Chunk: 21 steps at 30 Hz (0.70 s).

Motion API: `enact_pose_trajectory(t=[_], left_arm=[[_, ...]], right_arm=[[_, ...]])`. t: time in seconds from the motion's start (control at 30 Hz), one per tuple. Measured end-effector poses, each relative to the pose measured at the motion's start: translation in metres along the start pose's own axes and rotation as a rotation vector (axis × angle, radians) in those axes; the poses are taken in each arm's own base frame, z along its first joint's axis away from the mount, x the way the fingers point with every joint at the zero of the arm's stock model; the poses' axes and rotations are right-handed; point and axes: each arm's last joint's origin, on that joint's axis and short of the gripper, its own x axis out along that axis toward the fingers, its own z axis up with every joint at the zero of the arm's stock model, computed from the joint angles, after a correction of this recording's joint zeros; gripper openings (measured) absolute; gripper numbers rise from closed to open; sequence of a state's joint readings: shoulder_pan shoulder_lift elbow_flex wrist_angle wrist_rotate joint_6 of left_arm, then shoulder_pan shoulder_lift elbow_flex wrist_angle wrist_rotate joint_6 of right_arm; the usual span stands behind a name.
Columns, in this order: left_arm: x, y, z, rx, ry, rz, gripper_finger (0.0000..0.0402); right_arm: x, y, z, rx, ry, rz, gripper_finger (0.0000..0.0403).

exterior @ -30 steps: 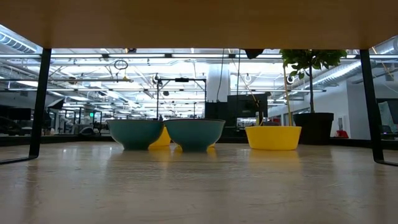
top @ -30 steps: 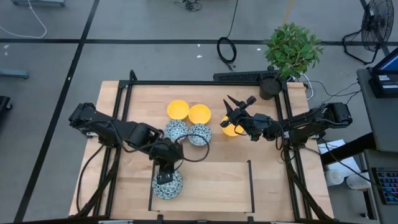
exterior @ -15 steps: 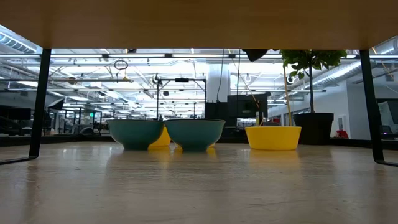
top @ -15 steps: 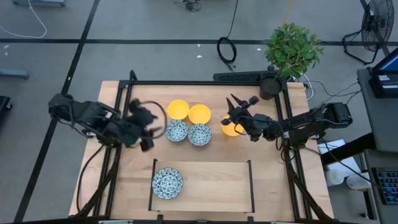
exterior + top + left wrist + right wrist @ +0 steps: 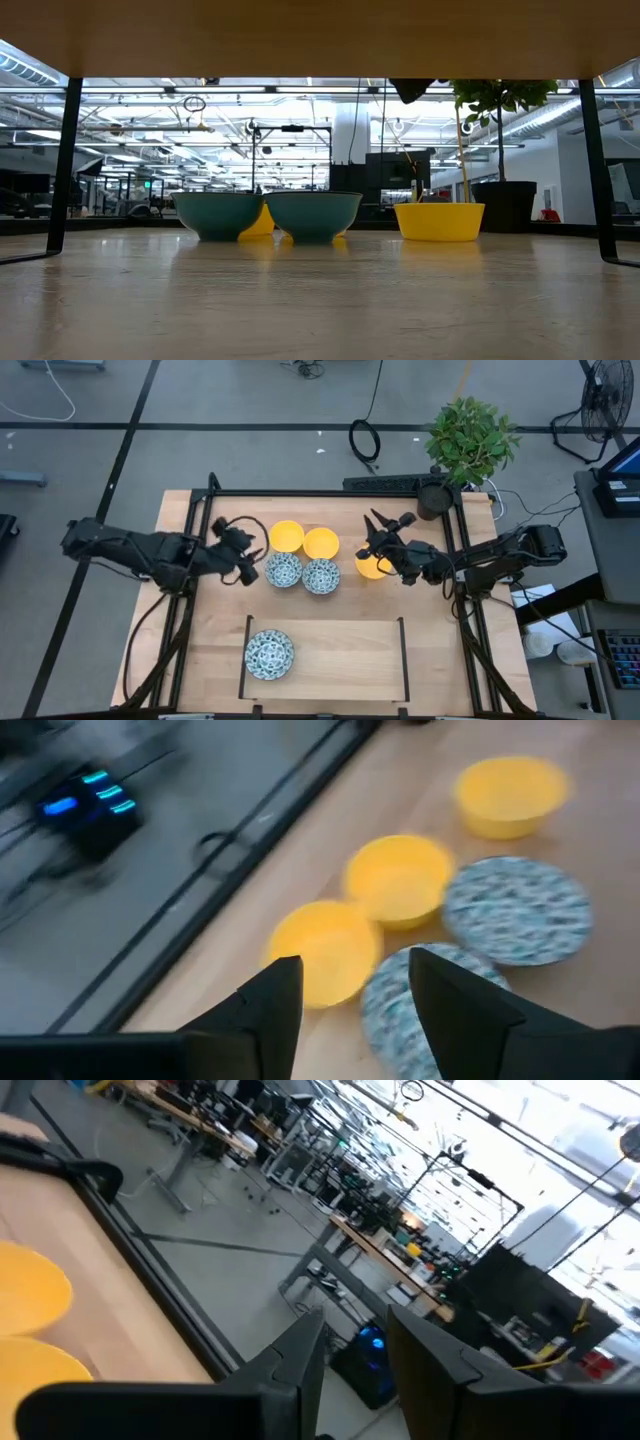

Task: Pick & Place Mini bowls
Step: Put the right yellow bowl on the shelf

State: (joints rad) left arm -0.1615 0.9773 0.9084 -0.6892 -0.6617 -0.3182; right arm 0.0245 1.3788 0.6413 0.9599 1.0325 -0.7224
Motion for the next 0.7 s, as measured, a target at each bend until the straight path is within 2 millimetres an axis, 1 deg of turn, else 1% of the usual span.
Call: enact_pose_trajectory(t=[0.1, 0.17, 0.23, 0.3, 0.37, 0.4, 0.47, 0.53, 0.57, 0.6, 0.7], left_arm=[[0.014, 0.008, -0.012, 0.025, -0.111, -0.156, 0.0179], [0.020, 0.017, -0.018, 0.026, -0.189, -0.215, 0.0174], [0.025, 0.025, -0.025, 0.009, -0.248, -0.224, 0.0170], [0.031, 0.033, -0.032, -0.003, -0.290, -0.227, 0.0167], [0.035, 0.038, -0.038, 0.001, -0.314, -0.248, 0.0163], [0.037, 0.040, -0.041, 0.005, -0.323, -0.269, 0.0161], [0.041, 0.041, -0.044, 0.008, -0.346, -0.308, 0.0157], [0.044, 0.042, -0.046, 0.011, -0.361, -0.337, 0.0153], [0.044, 0.042, -0.046, 0.019, -0.376, -0.347, 0.0150], [0.045, 0.042, -0.047, 0.030, -0.385, -0.352, 0.0148], [0.046, 0.042, -0.049, 0.038, -0.390, -0.346, 0.0142]], right_arm=[[0.002, -0.001, -0.001, 0.059, -0.004, 0.003, 0.0100], [0.005, -0.002, -0.002, 0.103, 0.007, -0.011, 0.0100], [0.009, -0.003, 0.001, 0.076, 0.053, -0.030, 0.0100], [0.014, -0.004, 0.011, -0.002, 0.123, -0.012, 0.0100], [0.020, -0.005, 0.025, -0.017, 0.191, 0.078, 0.0100], [0.023, -0.007, 0.031, 0.002, 0.236, 0.174, 0.0100], [0.031, -0.015, 0.041, 0.136, 0.342, 0.429, 0.0100], [0.041, -0.022, 0.045, 0.242, 0.457, 0.631, 0.0100], [0.045, -0.025, 0.043, 0.268, 0.513, 0.671, 0.0100], [0.047, -0.028, 0.038, 0.277, 0.573, 0.671, 0.0100], [0.049, -0.037, 0.019, 0.261, 0.740, 0.600, 0.0100]])
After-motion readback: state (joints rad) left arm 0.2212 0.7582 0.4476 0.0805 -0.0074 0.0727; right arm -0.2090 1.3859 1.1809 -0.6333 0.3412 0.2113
